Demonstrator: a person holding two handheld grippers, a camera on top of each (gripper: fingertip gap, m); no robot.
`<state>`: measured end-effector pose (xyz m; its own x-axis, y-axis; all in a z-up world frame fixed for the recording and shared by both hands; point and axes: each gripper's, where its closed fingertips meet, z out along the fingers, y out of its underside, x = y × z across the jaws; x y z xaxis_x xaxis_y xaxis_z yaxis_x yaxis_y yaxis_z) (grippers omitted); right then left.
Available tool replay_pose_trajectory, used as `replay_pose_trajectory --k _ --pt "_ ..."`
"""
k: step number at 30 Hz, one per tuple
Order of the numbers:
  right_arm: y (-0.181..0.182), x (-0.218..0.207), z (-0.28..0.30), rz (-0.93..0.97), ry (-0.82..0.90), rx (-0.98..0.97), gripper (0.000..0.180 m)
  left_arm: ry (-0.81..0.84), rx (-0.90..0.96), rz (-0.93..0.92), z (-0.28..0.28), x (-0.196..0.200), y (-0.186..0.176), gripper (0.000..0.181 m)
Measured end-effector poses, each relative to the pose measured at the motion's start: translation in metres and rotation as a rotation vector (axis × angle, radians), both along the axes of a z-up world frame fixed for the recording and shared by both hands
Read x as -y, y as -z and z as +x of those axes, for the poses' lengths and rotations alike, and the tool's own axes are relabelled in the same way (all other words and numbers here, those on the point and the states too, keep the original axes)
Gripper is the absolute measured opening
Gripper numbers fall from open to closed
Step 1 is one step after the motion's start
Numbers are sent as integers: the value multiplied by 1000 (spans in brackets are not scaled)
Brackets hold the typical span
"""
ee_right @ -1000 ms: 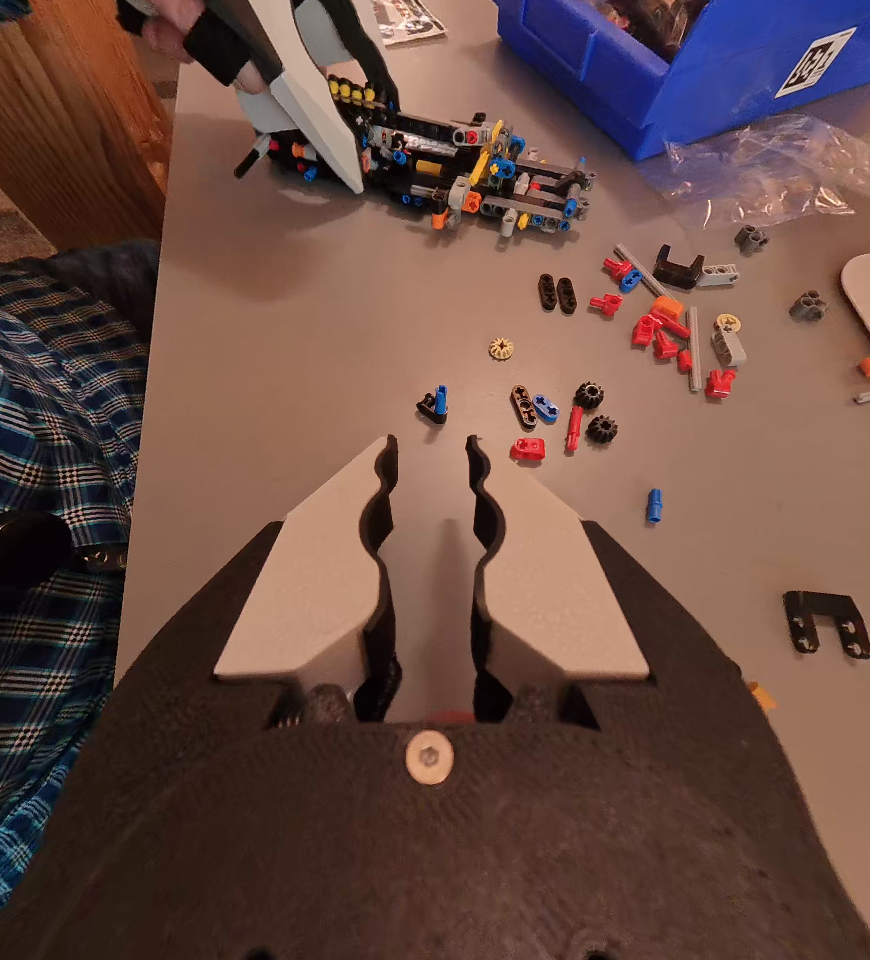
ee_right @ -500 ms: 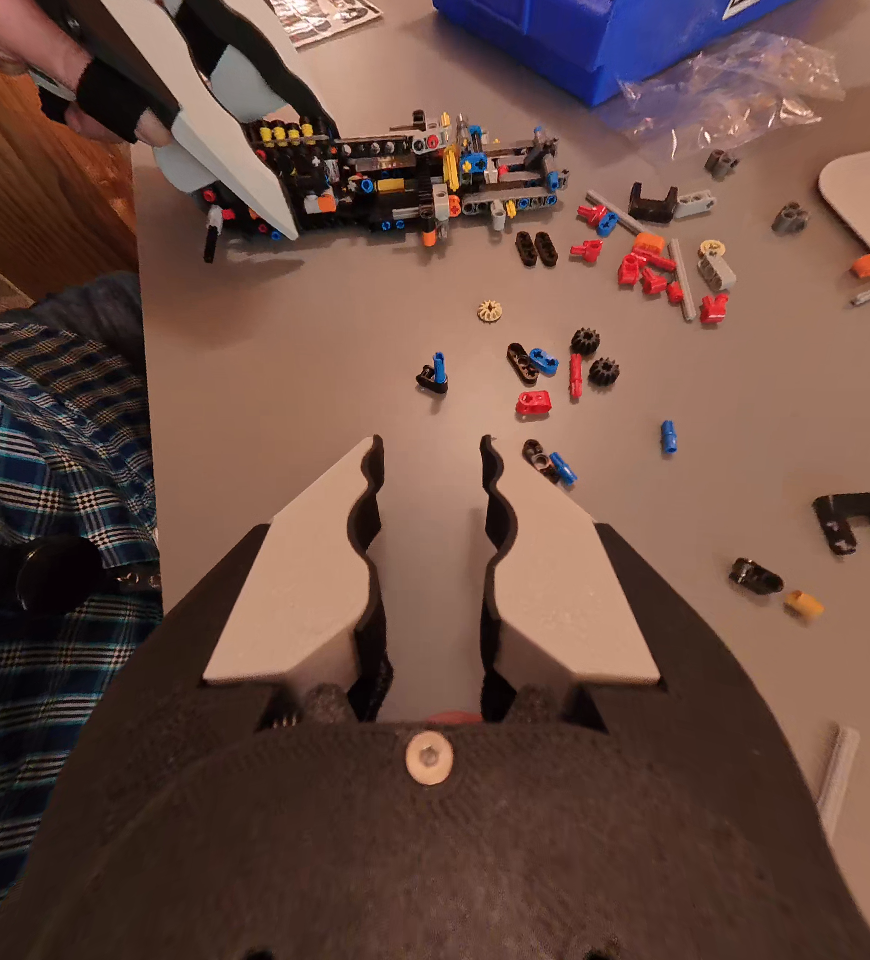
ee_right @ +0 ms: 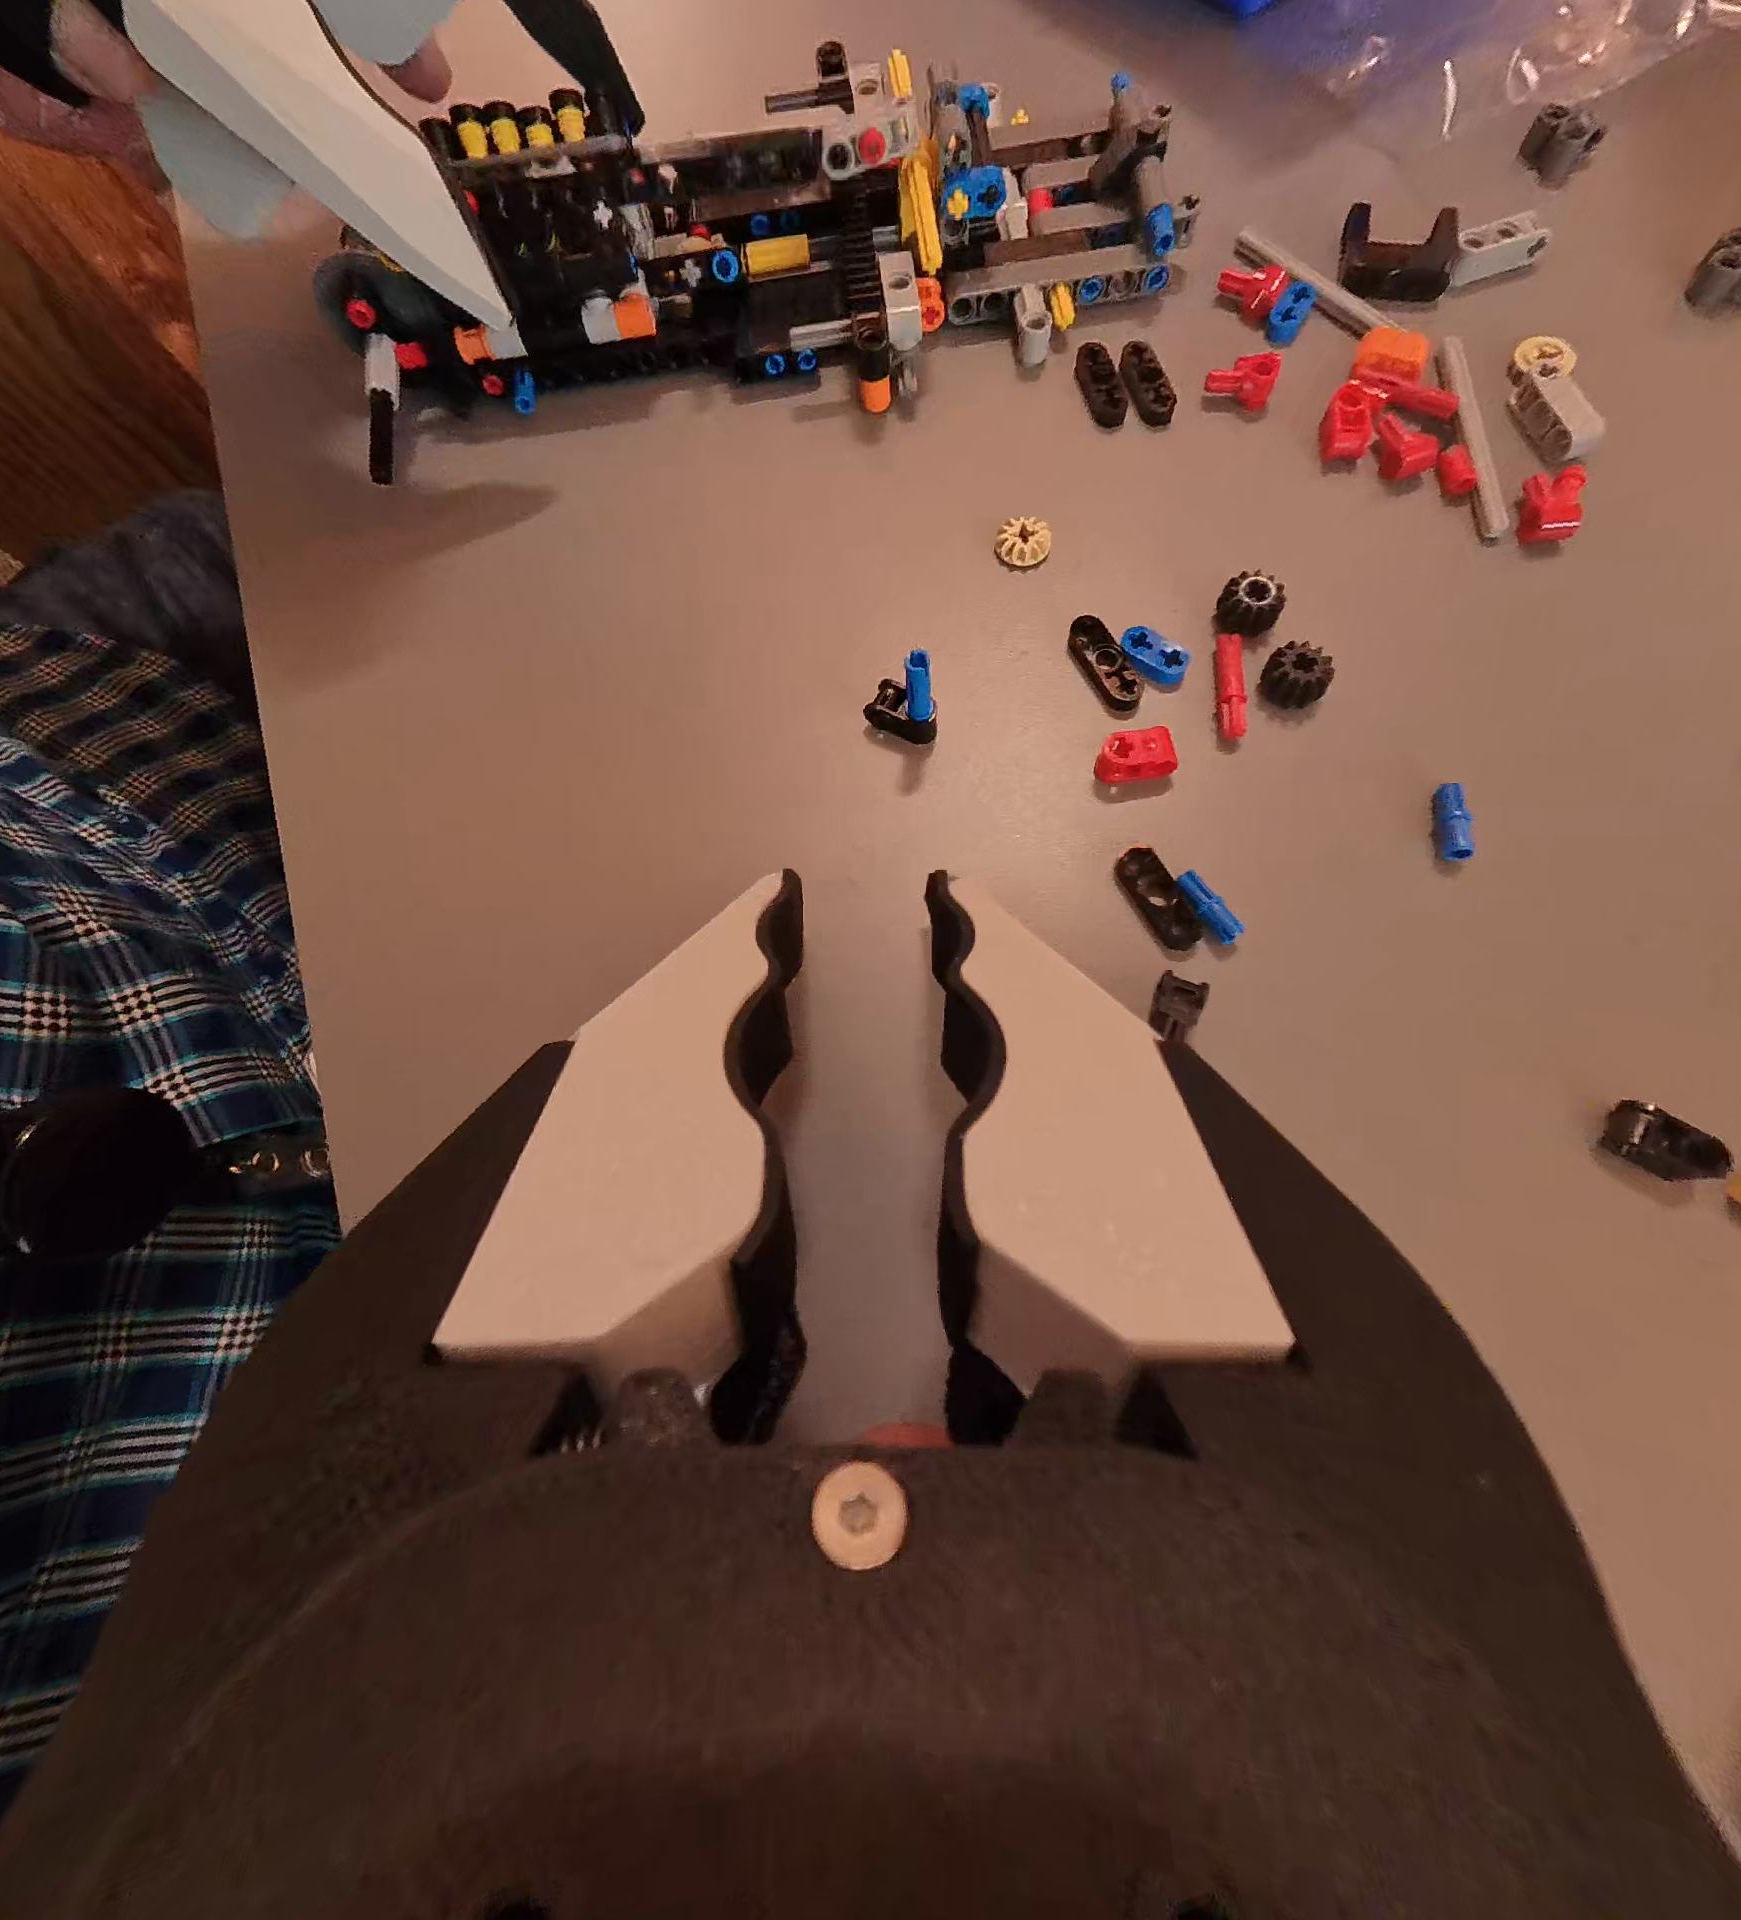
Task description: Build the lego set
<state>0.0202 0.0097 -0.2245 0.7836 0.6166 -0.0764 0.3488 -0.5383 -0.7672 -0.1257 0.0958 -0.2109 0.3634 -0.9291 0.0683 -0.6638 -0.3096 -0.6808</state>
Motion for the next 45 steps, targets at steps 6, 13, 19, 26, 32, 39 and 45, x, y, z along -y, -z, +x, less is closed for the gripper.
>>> replay_pose_trajectory --k 6,13,19,26,32,39,45 --pt "-6 -15 -10 34 -9 10 14 5 26 21 -1 -2 -6 71" --pt "-7 -41 -19 50 -9 7 7 3 17 26 -6 -3 -4 70" --pt "-4 -54 -29 35 -34 8 1 3 22 19 -8 -6 -2 70" --pt "-4 -65 -45 -13 -112 8 2 19 30 8 -5 -6 2 70" --pt "-21 -62 -25 -3 -69 -35 22 16 48 9 -7 -9 -1 70" --pt "-6 -49 -34 -47 -67 18 31 27 41 2 -7 -10 3 74" --pt "8 -57 -39 -44 9 65 28 24 39 -4 -4 -6 4 76"
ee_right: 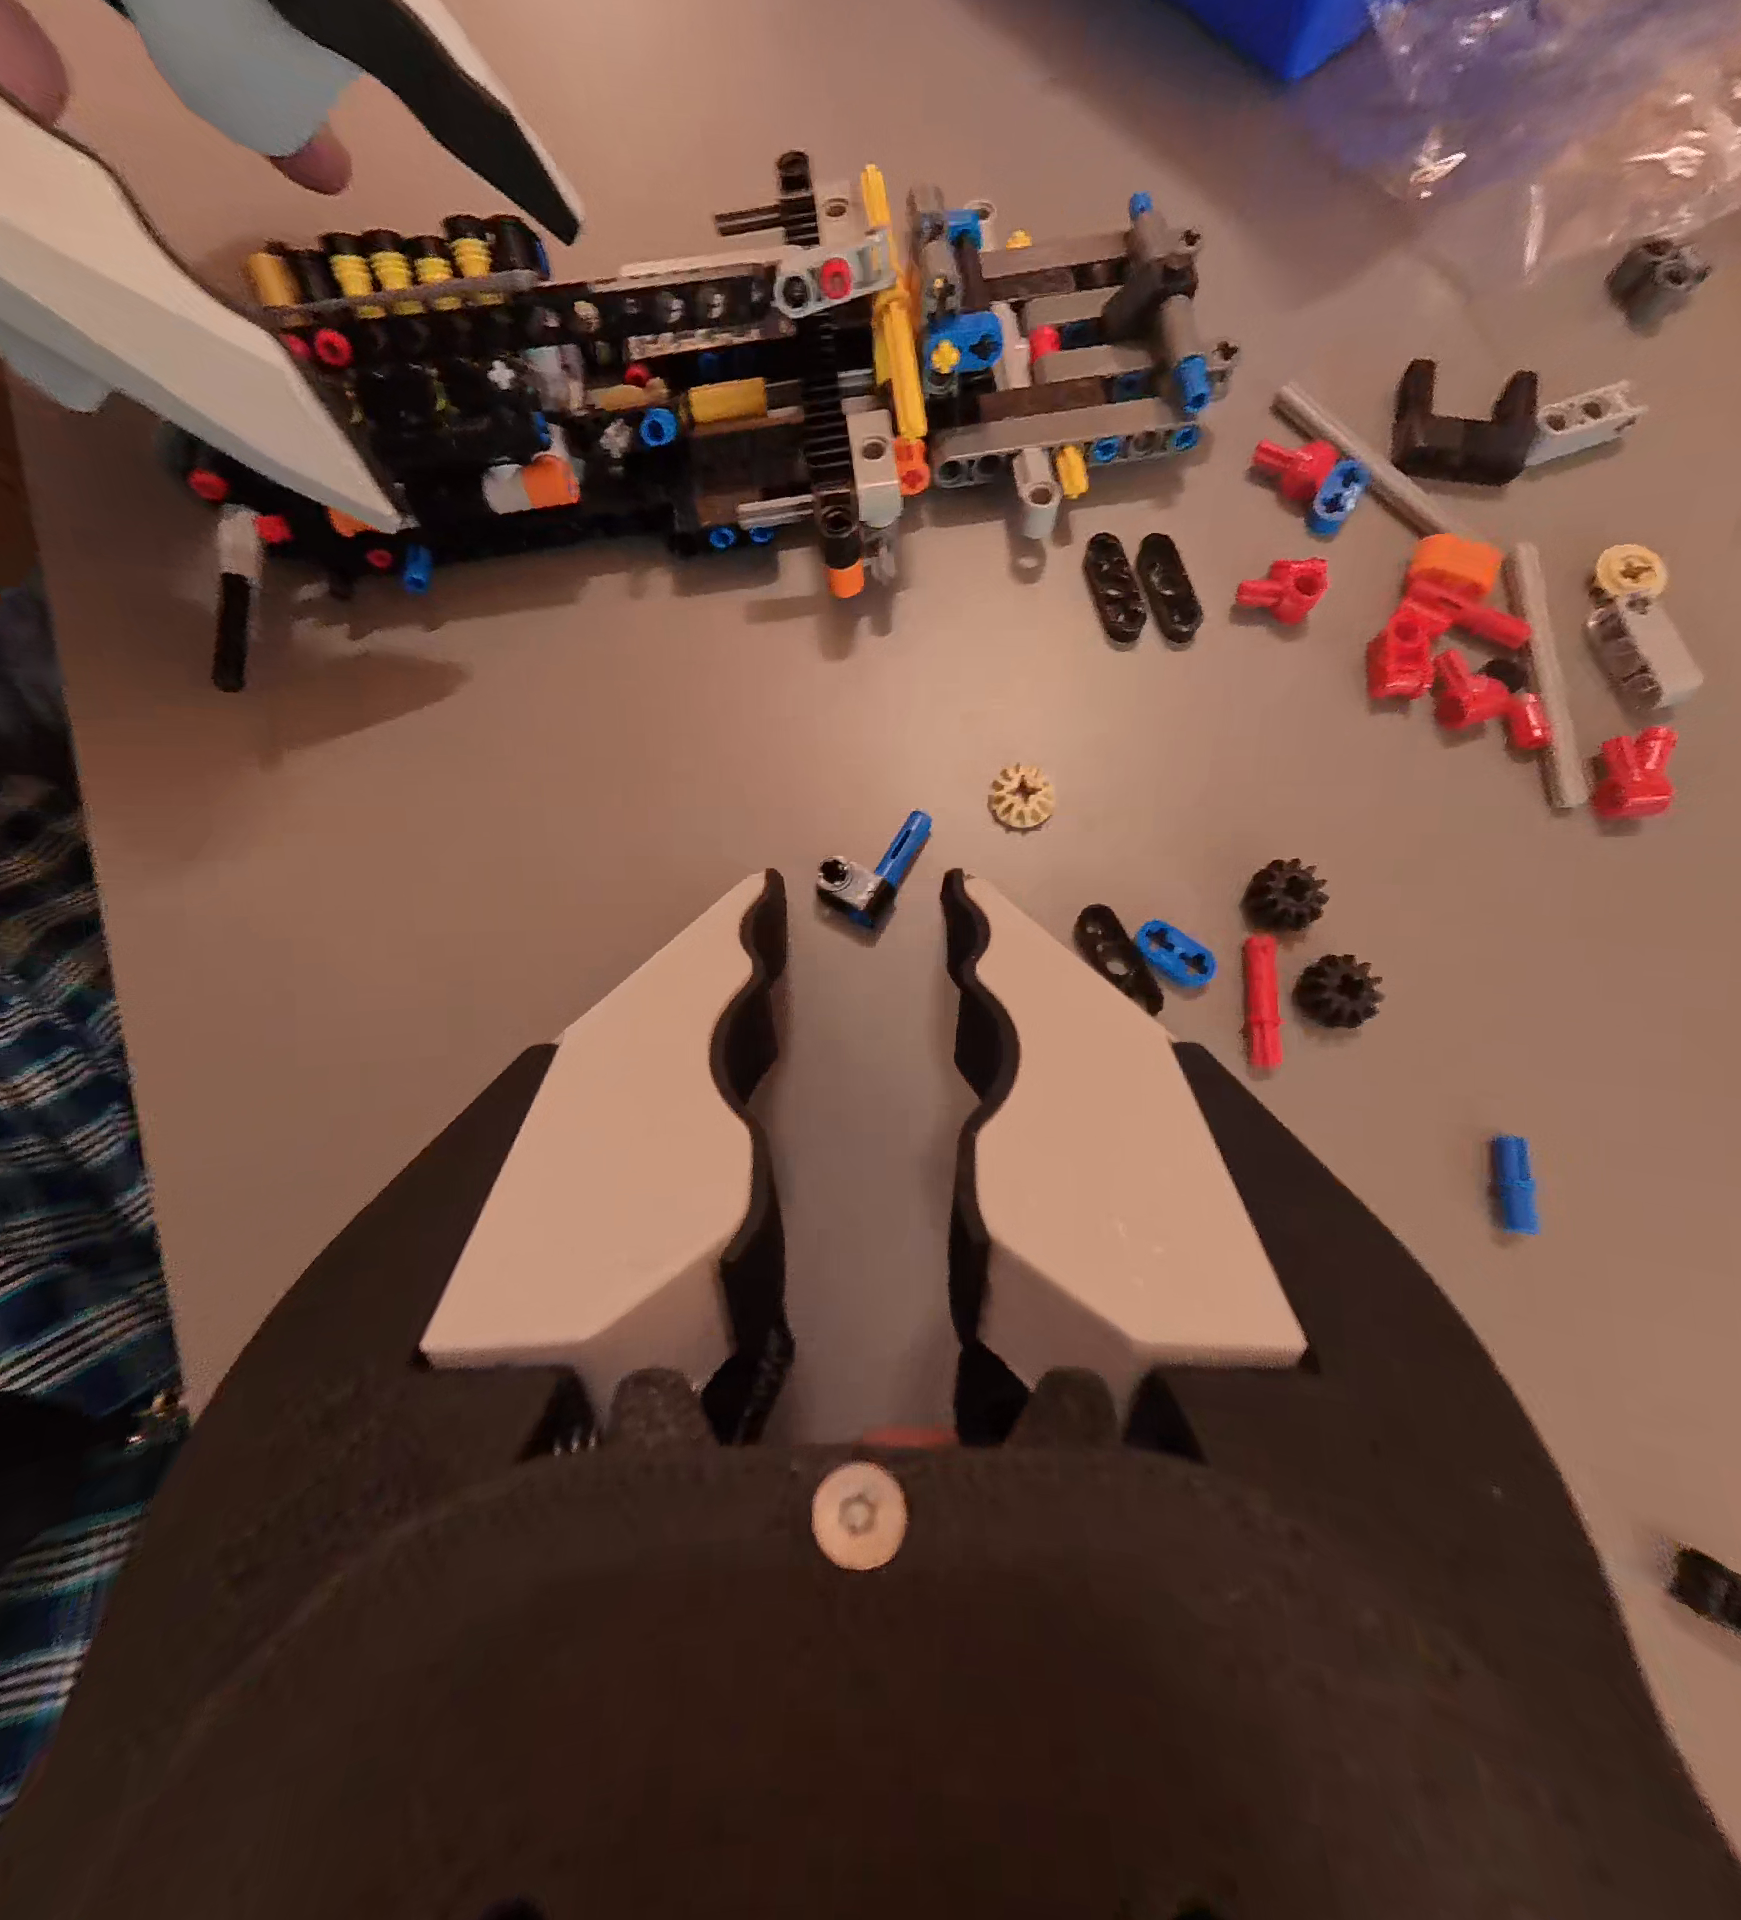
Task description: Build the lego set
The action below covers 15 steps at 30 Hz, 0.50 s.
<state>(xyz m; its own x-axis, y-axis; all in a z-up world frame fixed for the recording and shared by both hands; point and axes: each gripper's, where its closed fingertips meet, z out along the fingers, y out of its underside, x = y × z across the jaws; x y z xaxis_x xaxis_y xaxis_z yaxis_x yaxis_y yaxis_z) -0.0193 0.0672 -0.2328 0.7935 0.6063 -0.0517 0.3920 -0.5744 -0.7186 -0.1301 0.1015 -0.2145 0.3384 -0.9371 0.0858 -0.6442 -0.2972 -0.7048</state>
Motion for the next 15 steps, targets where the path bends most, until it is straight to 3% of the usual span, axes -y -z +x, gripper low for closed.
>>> replay_pose_trajectory --k 3,15 --pt "0 -2 -4 -6 -4 -22 14 2 -2 0 1 2 0 76" --pt "-1 2 -16 -5 -94 -41 13 7 -48 14 3 1 3 77"
